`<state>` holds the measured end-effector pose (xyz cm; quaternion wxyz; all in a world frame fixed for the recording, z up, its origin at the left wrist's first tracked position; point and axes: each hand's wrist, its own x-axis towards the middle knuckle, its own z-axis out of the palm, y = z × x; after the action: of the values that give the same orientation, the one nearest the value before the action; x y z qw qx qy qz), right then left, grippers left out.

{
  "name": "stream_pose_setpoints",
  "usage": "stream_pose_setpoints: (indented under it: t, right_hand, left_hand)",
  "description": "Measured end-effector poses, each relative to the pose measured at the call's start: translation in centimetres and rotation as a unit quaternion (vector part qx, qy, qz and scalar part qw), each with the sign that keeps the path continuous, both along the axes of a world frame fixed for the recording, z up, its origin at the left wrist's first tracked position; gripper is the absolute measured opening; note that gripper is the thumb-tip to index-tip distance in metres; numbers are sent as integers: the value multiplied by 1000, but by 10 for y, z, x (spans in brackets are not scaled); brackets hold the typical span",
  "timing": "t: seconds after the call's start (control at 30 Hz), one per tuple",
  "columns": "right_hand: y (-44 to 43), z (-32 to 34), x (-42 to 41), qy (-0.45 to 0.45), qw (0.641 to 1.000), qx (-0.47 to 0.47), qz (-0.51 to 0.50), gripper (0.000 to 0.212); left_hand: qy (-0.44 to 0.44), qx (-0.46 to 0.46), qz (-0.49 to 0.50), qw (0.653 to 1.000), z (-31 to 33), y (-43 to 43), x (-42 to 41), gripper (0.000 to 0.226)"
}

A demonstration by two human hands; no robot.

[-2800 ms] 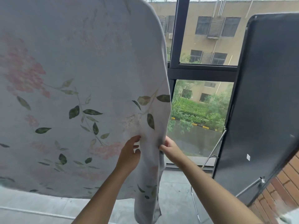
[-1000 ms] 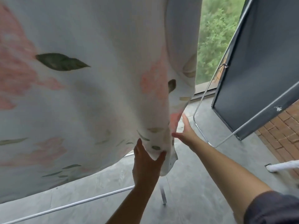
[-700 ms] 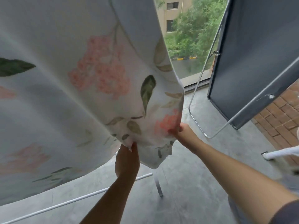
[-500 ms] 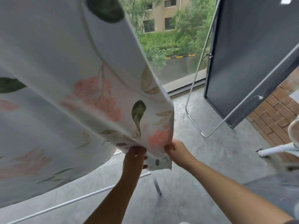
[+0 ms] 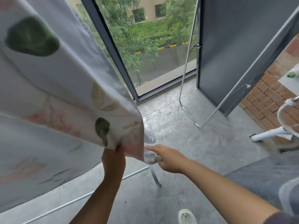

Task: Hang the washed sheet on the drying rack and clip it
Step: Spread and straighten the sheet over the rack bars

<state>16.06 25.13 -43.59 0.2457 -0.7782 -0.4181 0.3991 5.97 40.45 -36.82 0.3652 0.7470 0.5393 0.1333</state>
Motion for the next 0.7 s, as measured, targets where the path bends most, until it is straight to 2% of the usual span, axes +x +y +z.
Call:
stream_pose_setpoints:
  t: [0.1, 0.27, 0.4, 0.5, 0.53, 0.57, 0.63, 0.67, 0.7]
  right_hand:
    - [13, -14, 7, 42, 996, -3, -84, 61]
    - [44, -22, 21, 82, 981, 19, -177, 57]
    - [80, -7, 31, 122, 975, 91, -159, 79]
    - [111, 9, 36, 191, 967, 118, -118, 90]
    - [118, 13, 38, 196, 969, 109, -104, 85]
    - [122, 16, 40, 175, 976, 99, -81, 68]
    - [123, 22, 48, 63, 994, 67, -49, 19]
    - [118, 27, 54, 21, 996, 63, -68, 10]
    - [112, 32, 63, 0, 991, 61, -118, 17]
  left_hand:
    - [-25, -51, 56, 997, -3, 24, -12, 24]
    - [39, -35, 76, 996, -6, 64, -21, 32]
    - [61, -9, 34, 997, -8, 83, -23, 27]
    - [65, -6, 33, 997, -15, 90, -27, 21]
    - [70, -4, 30, 997, -15, 89, -29, 21]
    - [76, 0, 24, 997, -16, 89, -30, 23]
    - [92, 12, -9, 996, -15, 84, -32, 27]
    - [107, 18, -29, 994, -12, 80, -31, 30]
    - [119, 21, -47, 992, -11, 75, -31, 31]
